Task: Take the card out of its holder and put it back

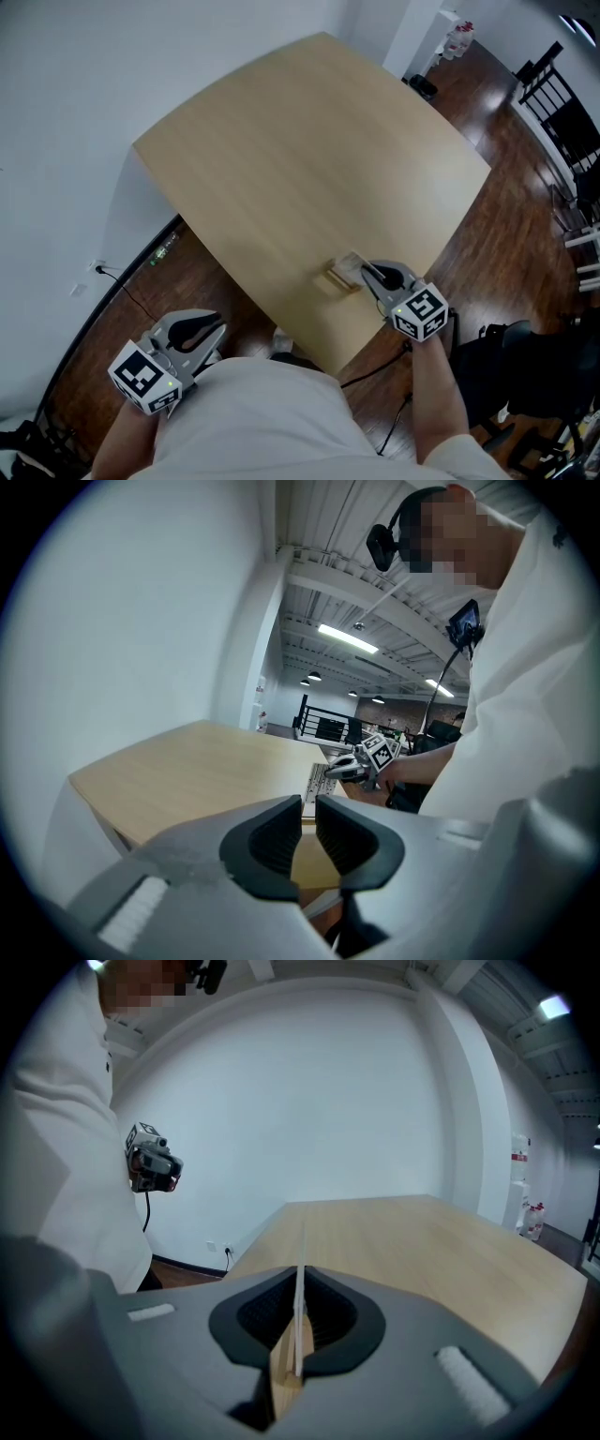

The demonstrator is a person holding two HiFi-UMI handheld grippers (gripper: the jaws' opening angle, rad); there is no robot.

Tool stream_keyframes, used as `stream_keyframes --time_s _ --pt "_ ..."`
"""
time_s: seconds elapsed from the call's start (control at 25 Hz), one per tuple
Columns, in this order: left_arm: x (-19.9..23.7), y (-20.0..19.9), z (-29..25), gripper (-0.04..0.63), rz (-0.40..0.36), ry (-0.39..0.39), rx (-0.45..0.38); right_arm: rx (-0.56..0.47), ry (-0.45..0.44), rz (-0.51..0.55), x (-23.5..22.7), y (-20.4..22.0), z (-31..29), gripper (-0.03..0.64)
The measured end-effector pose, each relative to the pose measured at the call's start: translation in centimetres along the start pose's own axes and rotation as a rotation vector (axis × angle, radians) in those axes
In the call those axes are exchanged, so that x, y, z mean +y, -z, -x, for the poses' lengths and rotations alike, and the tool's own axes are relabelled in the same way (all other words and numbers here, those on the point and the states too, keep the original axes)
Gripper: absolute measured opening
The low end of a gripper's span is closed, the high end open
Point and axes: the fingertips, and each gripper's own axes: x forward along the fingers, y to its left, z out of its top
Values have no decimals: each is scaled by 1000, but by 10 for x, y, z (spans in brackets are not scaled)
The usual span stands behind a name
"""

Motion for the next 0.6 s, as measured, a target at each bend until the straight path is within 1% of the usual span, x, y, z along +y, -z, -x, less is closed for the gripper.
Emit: stream_keyframes --time_s 0.32,0.6 --pt "-5 -3 -5 51 -2 14 2 5 6 8 2 -2 -5 20" --pt "-3 -4 -6 51 0 10 6 28 -10 1 4 13 -10 20"
